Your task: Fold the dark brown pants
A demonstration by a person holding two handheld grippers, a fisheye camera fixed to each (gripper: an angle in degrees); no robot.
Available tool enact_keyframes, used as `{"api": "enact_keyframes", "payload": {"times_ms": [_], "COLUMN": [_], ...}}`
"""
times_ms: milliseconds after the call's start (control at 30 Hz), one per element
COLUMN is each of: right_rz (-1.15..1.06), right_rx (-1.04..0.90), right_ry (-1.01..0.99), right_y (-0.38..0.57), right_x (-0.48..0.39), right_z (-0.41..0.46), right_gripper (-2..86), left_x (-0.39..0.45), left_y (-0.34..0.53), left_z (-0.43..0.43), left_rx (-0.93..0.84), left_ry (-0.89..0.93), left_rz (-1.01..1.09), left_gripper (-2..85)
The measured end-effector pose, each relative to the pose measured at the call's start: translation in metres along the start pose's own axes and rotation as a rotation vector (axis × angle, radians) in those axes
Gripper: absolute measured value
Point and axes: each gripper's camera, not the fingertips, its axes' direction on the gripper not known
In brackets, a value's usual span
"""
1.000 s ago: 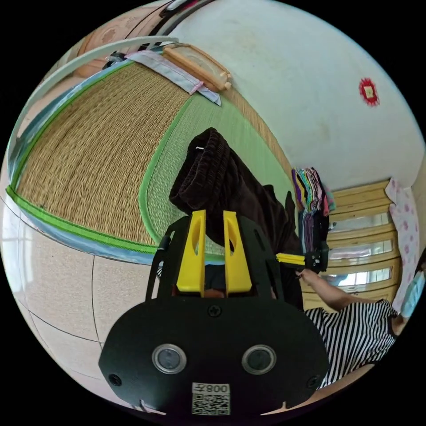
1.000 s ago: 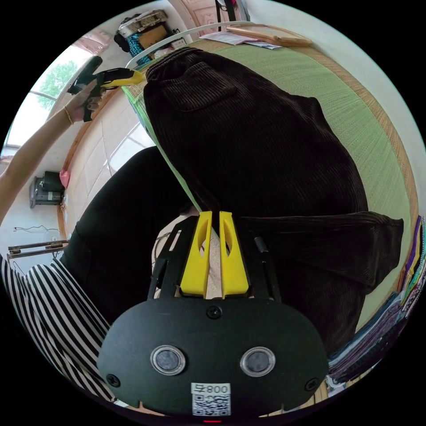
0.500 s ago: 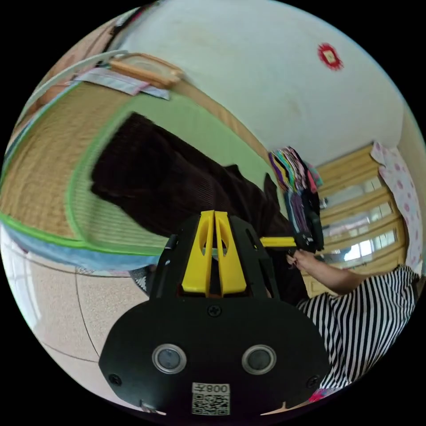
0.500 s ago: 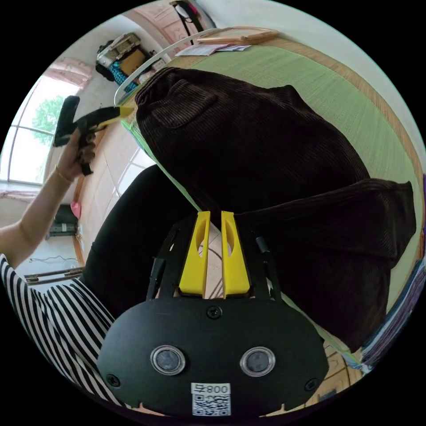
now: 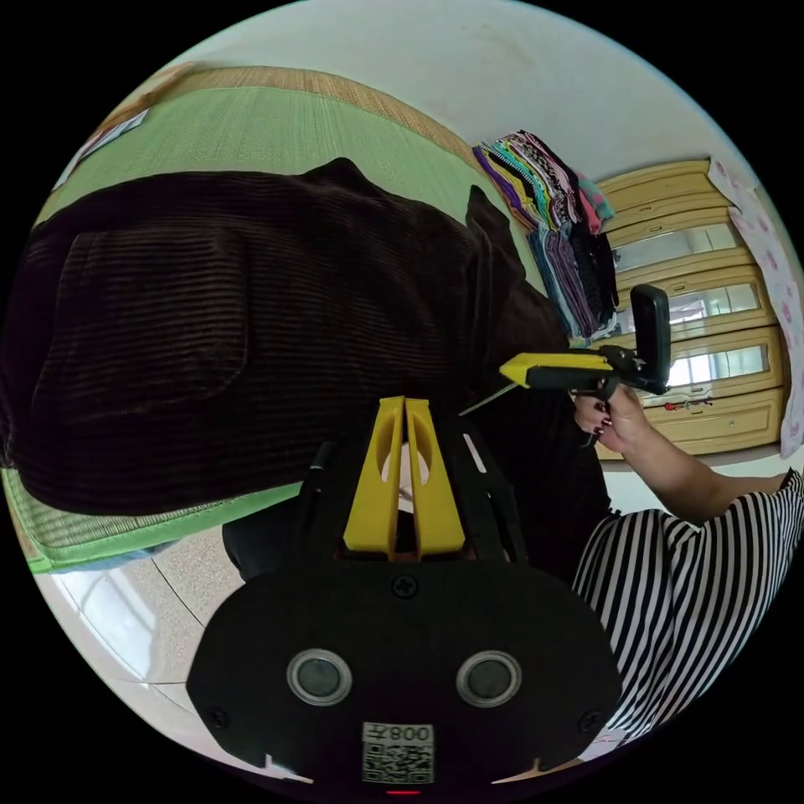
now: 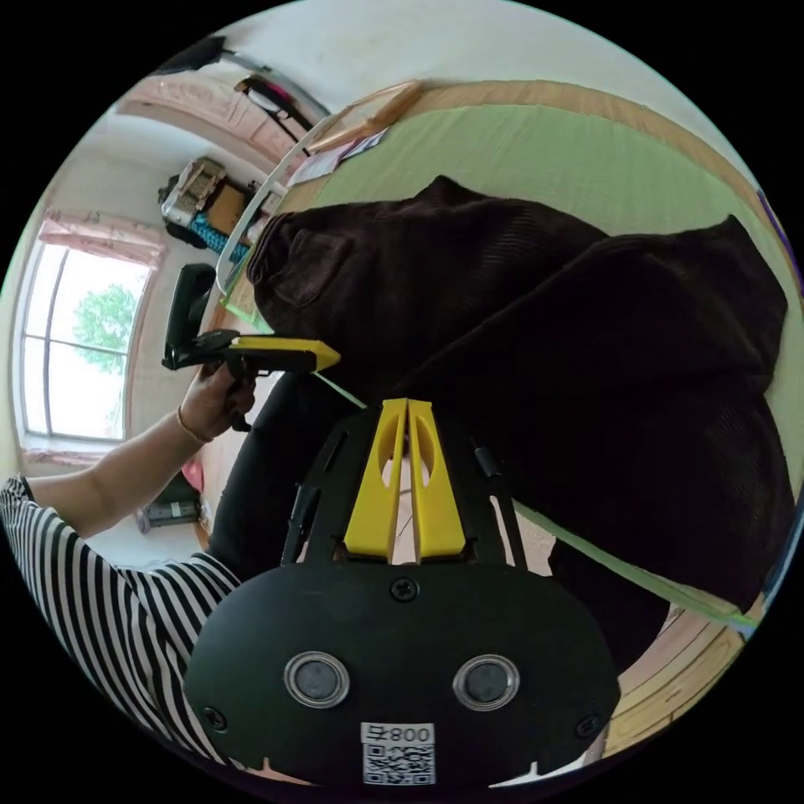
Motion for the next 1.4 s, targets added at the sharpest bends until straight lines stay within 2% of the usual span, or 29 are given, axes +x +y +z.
{"api": "enact_keyframes", "payload": {"times_ms": [200, 533, 800, 933, 1400], "right_rz": [0.085, 0.113, 0.189, 0.236, 0.374], "right_rx": [-0.009, 0.010, 0.185, 0.233, 0.045], "right_ry": [0.091, -0.006, 0.028, 0.053, 0.301], "right_y": [-0.019, -0.022, -0.032, -0.067, -0.196], "right_x": [0.062, 0.130, 0.196, 0.233, 0.305], "right_z": [0.020, 0.049, 0.012, -0.001, 0.050], "right_gripper": [0.1, 0.2, 1.3, 4.7, 8.3], "left_x": [0.030, 0.101, 0.139, 0.161, 0.245], "left_y": [-0.034, -0.129, -0.198, -0.219, -0.274], "left_z": [0.007, 0.043, 0.088, 0.100, 0.127], "left_rx": [-0.017, -0.016, -0.123, -0.145, -0.183], "left_ry": [-0.008, 0.102, 0.086, 0.107, 0.193], "left_rz": [0.051, 0.169, 0.172, 0.183, 0.266], "left_gripper": [0.5, 5.8, 7.4, 7.2, 5.4]}}
